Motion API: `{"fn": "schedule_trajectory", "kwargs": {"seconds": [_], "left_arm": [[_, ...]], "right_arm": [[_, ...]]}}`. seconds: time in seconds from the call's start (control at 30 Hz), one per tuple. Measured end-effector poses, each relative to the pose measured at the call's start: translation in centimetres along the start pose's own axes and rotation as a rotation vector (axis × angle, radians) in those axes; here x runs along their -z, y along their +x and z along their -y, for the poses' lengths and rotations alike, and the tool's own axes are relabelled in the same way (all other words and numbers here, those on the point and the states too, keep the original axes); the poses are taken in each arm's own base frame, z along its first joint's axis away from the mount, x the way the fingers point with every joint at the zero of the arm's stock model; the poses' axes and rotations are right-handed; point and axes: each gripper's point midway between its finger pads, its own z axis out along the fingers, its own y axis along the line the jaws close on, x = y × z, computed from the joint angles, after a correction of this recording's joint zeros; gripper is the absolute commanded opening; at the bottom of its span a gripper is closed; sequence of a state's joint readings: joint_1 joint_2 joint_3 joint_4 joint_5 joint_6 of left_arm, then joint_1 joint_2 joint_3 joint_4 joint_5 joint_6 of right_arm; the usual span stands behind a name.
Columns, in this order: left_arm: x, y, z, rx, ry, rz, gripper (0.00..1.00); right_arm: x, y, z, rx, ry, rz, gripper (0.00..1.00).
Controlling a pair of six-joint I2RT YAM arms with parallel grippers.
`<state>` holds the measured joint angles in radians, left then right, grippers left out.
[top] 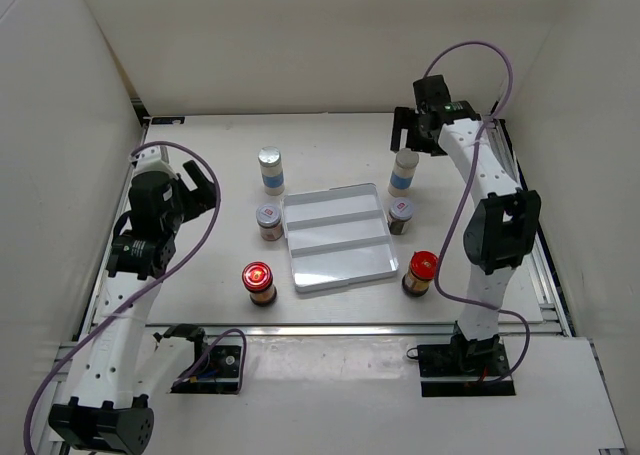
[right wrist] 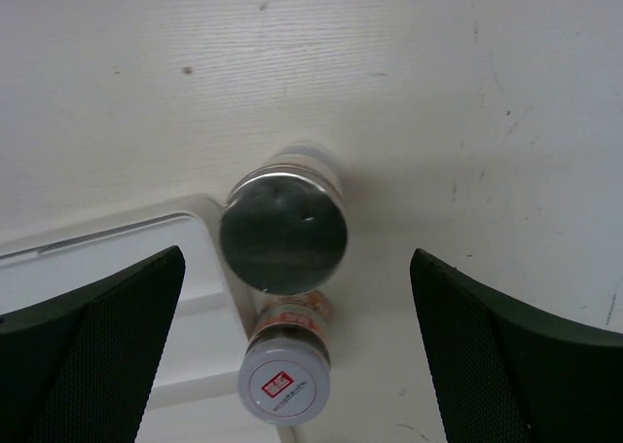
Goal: Organize the condiment bottles
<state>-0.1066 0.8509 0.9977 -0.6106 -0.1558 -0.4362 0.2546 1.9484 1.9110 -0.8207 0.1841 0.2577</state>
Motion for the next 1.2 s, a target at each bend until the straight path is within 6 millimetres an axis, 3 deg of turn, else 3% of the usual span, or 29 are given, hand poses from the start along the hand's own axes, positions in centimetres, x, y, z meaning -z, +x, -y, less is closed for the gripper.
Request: {"fn": "schedule_trajectory", "kwargs": {"seconds": [0.17,0.23,0.57,0.6,0.73,0.77,0.87,1.03,1.2], "left_arm": [[0.4,0.3,-0.1,-0.037,0.016,-0.003,0.99],[0.6,0.5,-0.2,-0.044,0.019,-0.001,0.99],[0.7,1.4,-0.7,-0.071,0.015,-0.011,0.99],[0.7,1.6,-0.8,-0.072,0.013,-0.016,0.99],[0.6,2.1,-1.0,-0.077,0.009,-0.026,0.99],[0.6,2.1,-1.1,-0.08,0.008,-0.027,0.99],[0.5,2.1,-1.1,-0.084,0.008,-0.027,0.99],[0.6,2.2,-1.0,-0.084,0.013,-0.029,0.99],[0.6,2.4,-0.8,-0.08,0.024,-0.036,0.99]], "right_arm": [[-1.9,0.4,1.4,-0.007,0.067,-0.034,0.98],[-2.1,0.0,1.3,-0.005,0.064,-0.028,0.89],[-4.3,2.5,-0.2,-0.008,0.005,-0.134,0.88],[-4.3,2.5,-0.3,-0.008,-0.001,-0.136,0.85],[-4.2,2.7,-0.7,-0.011,-0.015,-0.145,0.56],[-4.2,2.8,-0.7,-0.014,-0.017,-0.147,0.44],[-4.2,2.9,-0.6,-0.016,-0.012,-0.151,0.27],[-3.7,3.1,-0.5,0.015,0.058,-0.138,0.1],[-1.2,3.0,-1.4,0.089,0.112,-0.117,0.0]]}}
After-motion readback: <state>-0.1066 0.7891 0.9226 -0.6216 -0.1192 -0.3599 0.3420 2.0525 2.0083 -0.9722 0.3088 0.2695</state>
